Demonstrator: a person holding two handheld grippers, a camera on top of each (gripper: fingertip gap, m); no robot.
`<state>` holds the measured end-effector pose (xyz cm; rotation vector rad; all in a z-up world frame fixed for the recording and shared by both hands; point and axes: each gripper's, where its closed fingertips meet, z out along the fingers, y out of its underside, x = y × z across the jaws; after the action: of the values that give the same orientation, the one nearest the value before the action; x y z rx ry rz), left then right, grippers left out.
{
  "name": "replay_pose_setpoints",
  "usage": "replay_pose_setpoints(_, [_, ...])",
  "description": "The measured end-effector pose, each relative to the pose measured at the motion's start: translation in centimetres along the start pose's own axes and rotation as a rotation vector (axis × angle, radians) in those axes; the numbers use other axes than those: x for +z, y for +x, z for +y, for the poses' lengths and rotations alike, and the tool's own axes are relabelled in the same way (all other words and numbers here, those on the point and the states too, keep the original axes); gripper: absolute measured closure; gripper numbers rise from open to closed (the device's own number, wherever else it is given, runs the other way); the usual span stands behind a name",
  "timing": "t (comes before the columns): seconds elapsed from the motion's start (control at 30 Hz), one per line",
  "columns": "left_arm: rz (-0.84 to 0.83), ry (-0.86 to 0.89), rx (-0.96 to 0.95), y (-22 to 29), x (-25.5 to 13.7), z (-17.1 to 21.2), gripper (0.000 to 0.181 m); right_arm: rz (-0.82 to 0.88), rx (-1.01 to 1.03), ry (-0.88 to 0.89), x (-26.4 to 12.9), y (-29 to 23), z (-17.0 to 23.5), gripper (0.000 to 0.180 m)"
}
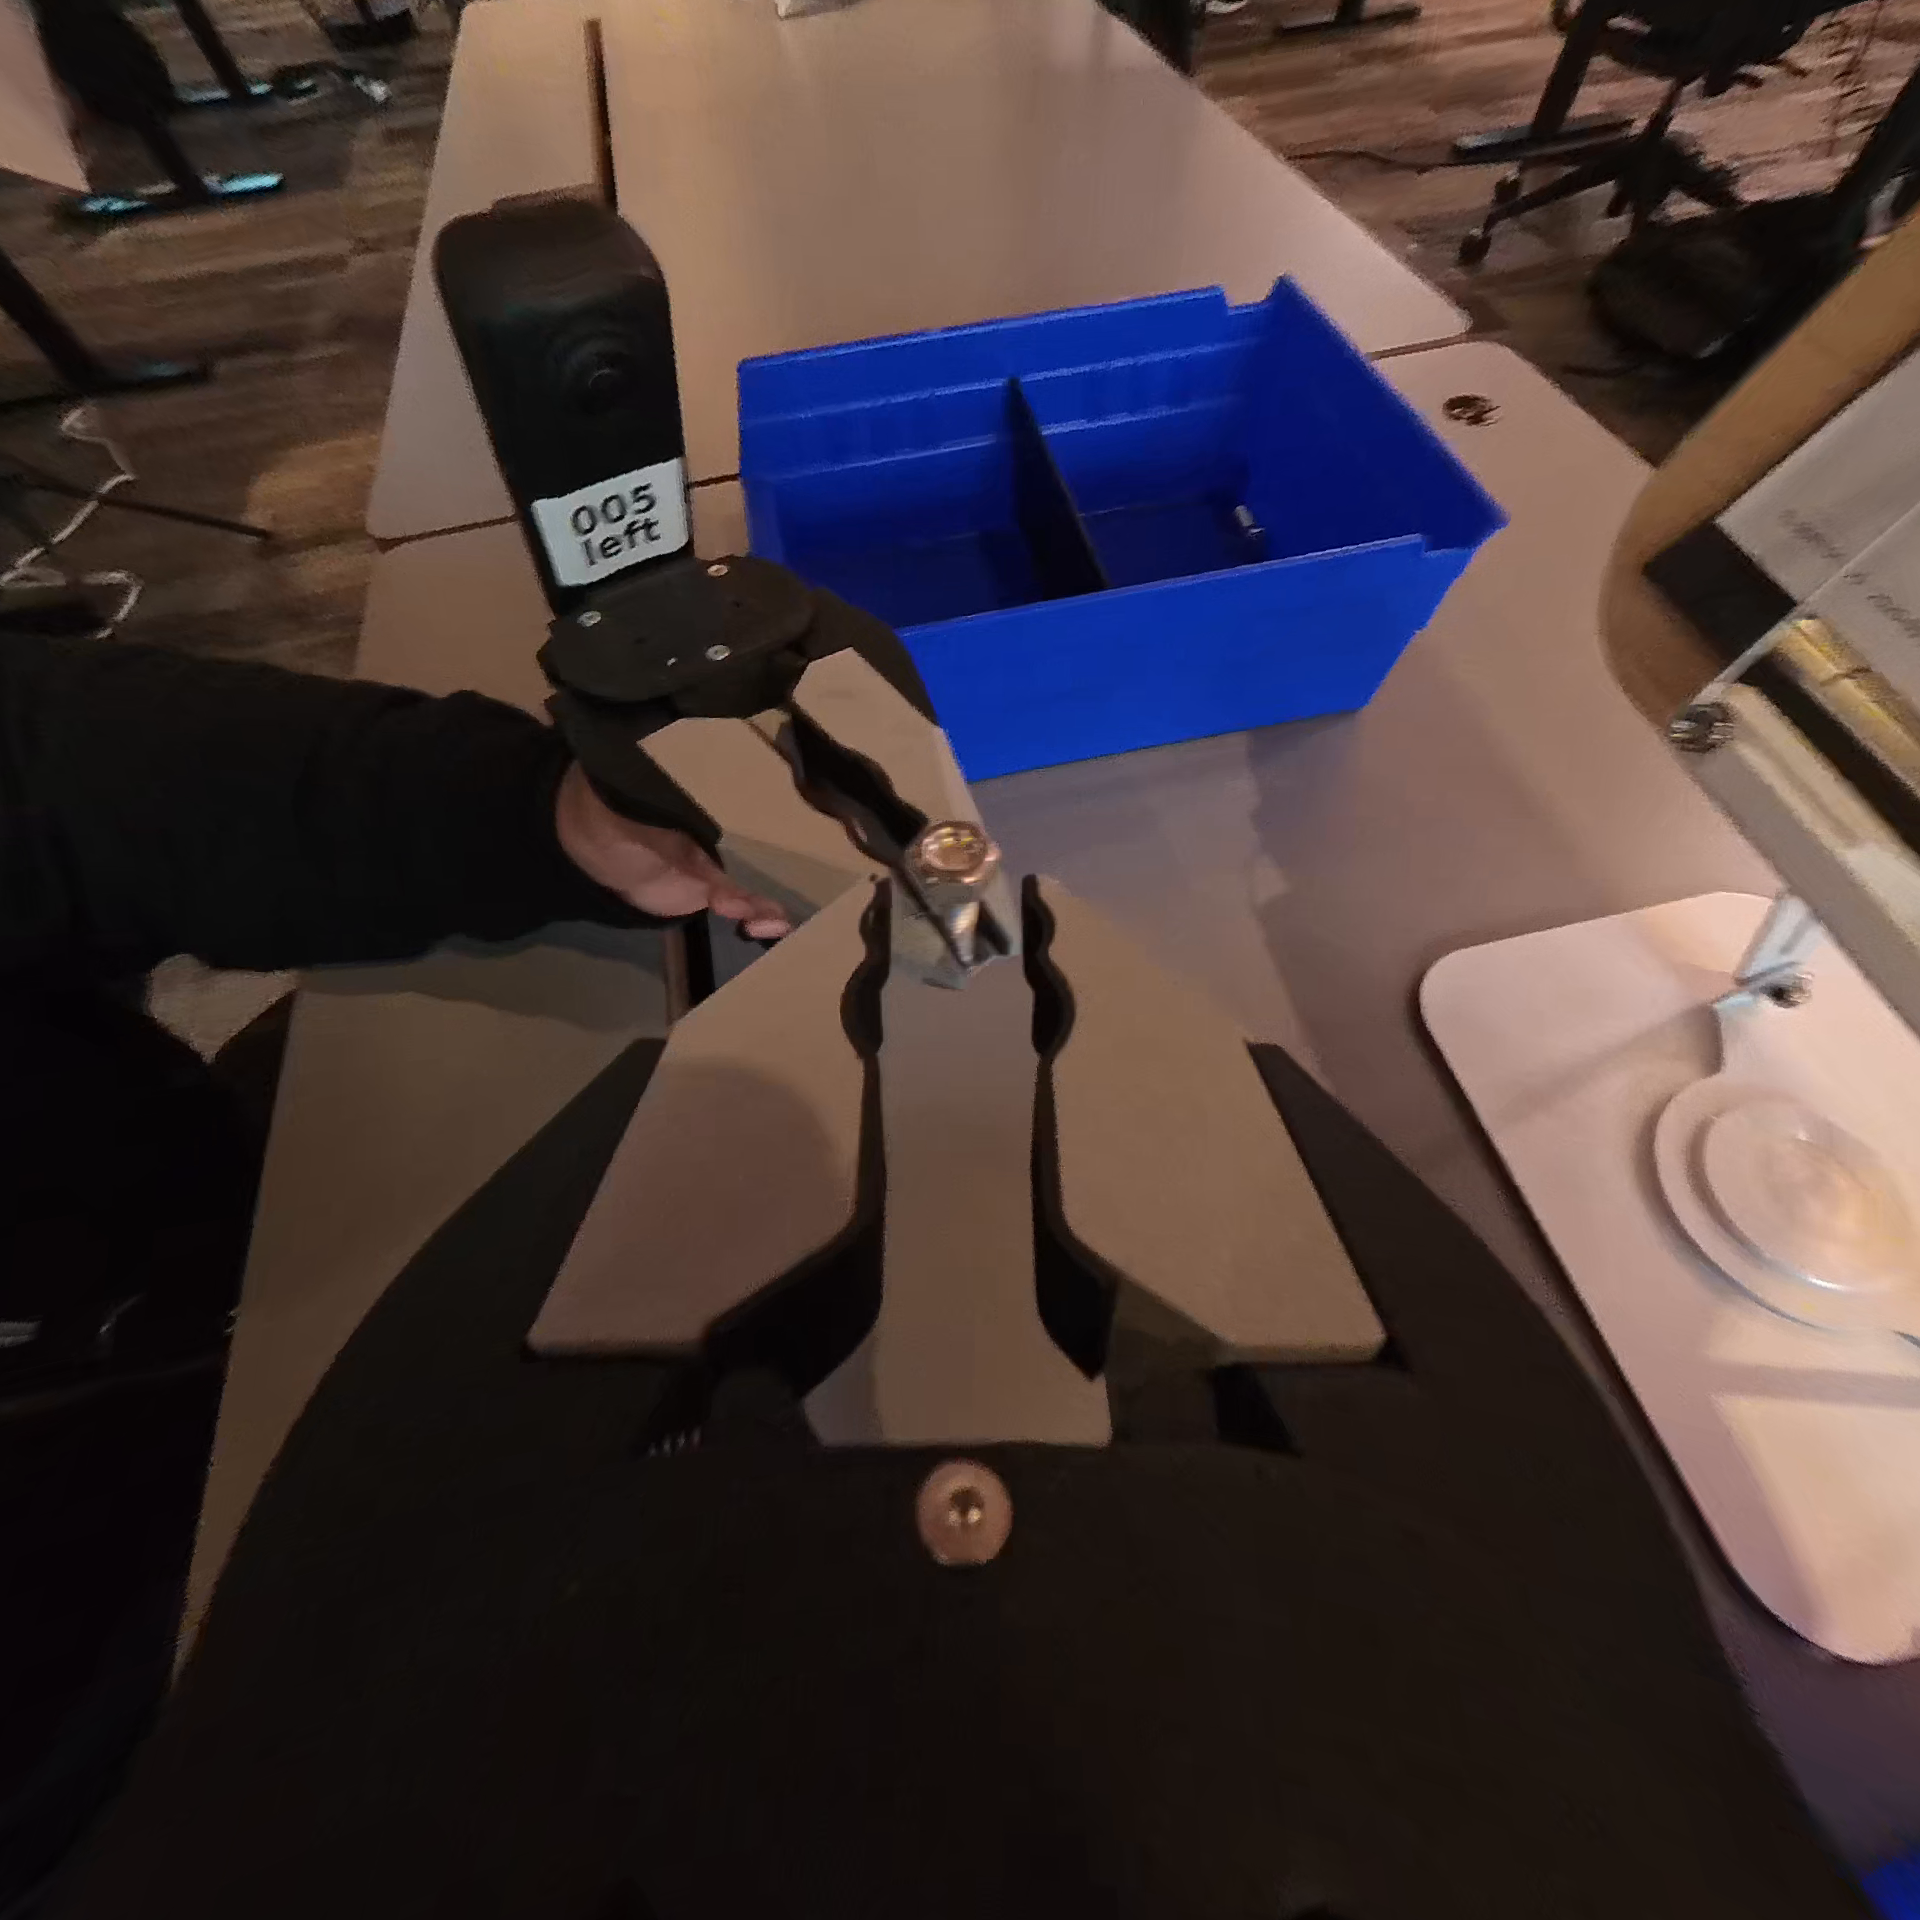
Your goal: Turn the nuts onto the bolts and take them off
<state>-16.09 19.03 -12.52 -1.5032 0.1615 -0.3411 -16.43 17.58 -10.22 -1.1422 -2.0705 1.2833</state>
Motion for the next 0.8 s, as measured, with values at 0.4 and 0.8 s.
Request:
replay_pose_setpoints(0.4, [0.006, 0.004, -0.002, 0.1, 0.0, -0.1, 0.174, 0.024, 0.004, -0.004, -0.5, 0.7, 0.2, 0.153])
replay_pose_setpoints(0.8, [0.001, 0.0, 0.0, 0.0, 0.1, 0.0, 0.174, -0.074, -0.055, -0.01, -0.9, -2.3, -0.6, 0.159])
